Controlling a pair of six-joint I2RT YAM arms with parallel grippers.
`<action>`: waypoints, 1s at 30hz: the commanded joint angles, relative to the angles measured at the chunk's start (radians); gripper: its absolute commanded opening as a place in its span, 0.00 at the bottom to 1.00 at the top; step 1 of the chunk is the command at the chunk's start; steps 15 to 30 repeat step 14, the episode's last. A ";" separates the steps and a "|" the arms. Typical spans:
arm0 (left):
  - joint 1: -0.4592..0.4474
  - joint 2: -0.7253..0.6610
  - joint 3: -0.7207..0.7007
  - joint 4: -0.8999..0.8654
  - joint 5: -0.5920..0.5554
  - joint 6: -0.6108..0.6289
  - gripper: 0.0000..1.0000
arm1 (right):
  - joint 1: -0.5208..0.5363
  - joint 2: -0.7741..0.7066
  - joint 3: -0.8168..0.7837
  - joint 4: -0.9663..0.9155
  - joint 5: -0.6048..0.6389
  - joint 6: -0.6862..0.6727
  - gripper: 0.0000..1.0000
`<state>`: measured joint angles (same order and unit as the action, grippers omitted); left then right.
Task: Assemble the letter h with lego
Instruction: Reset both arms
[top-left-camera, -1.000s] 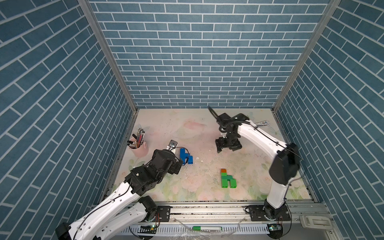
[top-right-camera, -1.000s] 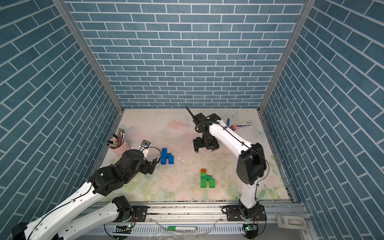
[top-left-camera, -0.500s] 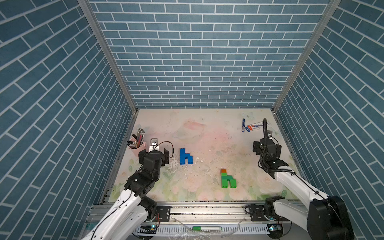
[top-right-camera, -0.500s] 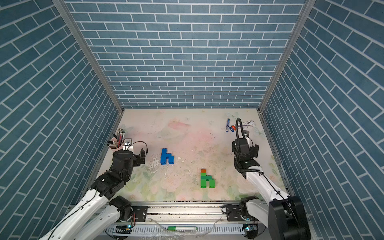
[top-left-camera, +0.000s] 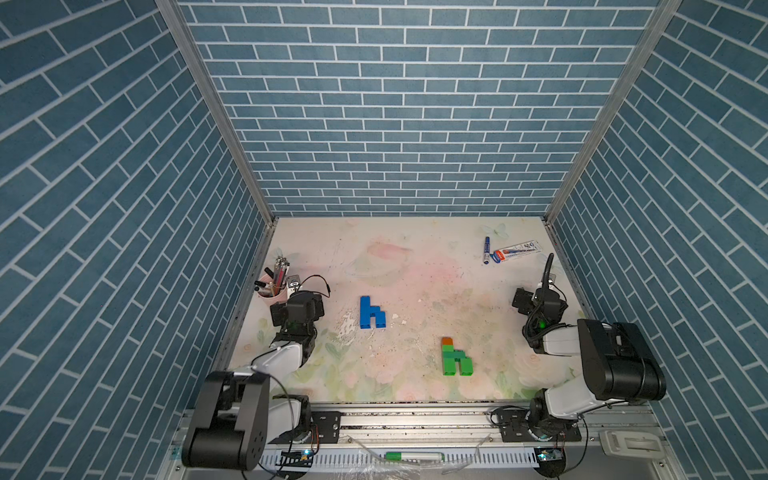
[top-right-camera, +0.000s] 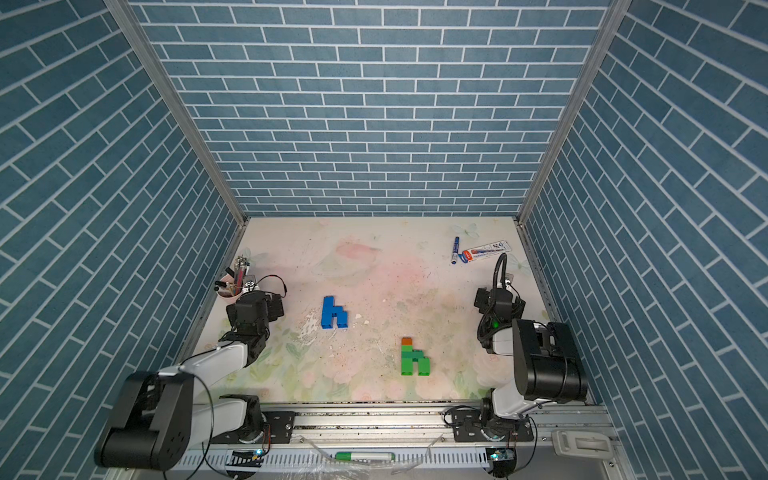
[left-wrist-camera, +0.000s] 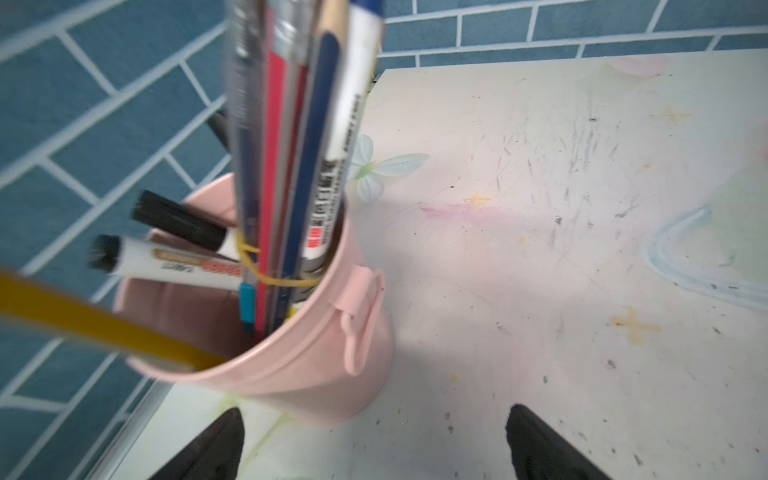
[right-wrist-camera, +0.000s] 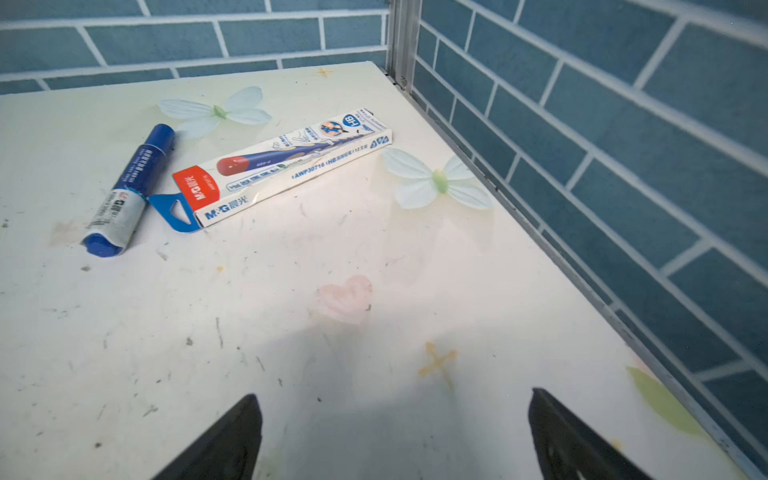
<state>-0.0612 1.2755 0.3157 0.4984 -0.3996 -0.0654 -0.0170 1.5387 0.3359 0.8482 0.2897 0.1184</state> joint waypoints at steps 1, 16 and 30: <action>0.004 0.109 0.039 0.283 0.111 0.084 0.99 | 0.014 0.005 0.037 0.063 -0.021 -0.033 0.99; -0.017 0.261 0.049 0.426 0.079 0.105 0.99 | 0.012 -0.002 0.040 0.046 -0.025 -0.029 0.99; -0.017 0.261 0.049 0.426 0.079 0.105 0.99 | 0.012 -0.002 0.040 0.046 -0.025 -0.029 0.99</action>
